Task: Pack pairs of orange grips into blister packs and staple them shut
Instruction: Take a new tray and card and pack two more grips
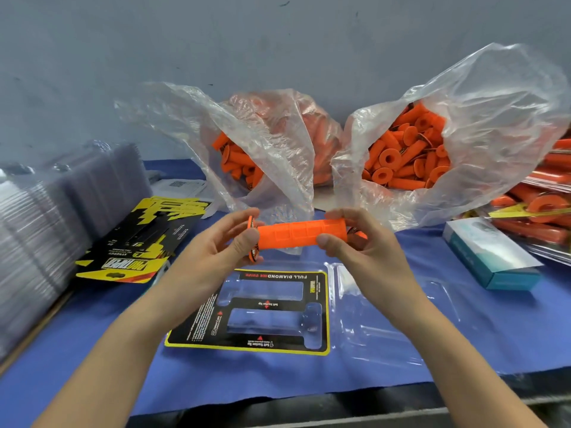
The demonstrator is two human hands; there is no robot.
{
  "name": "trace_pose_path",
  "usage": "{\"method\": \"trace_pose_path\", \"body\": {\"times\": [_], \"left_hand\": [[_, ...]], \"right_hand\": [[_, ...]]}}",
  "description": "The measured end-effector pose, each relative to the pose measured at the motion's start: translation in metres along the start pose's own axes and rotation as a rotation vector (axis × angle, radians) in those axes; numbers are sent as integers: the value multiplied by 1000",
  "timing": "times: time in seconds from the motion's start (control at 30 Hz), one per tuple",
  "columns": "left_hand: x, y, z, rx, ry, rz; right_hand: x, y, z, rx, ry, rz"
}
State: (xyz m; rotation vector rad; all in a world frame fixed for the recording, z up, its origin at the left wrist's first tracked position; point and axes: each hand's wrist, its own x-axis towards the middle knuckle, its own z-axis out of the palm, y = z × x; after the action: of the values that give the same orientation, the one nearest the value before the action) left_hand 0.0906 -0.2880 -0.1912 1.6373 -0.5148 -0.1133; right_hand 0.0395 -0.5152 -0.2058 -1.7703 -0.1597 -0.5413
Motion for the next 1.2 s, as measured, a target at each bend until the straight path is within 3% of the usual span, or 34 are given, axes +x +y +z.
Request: {"method": "trace_pose_path", "body": {"times": [0.23, 0.43, 0.6, 0.8, 0.97, 1.1, 1.2], "left_hand": [[-12, 0, -13, 92, -59, -28], [-21, -9, -28, 133, 43, -95], [-18, 10, -21, 247, 176, 156], [-23, 27, 24, 547, 50, 537], [-23, 18, 23, 169, -15, 292], [-29, 7, 23, 351, -62, 225], [-28, 2, 15, 539, -46, 290]], "right_hand": [[-17, 0, -2, -124, -100, 29], [-26, 2, -9, -207, -129, 3], [-24, -9, 7, -256, -181, -45], [-19, -27, 38, -101, -203, -161], [-22, -28, 35, -16, -68, -164], [-24, -29, 35, 247, 61, -99], [-24, -29, 19, 175, -78, -51]]}}
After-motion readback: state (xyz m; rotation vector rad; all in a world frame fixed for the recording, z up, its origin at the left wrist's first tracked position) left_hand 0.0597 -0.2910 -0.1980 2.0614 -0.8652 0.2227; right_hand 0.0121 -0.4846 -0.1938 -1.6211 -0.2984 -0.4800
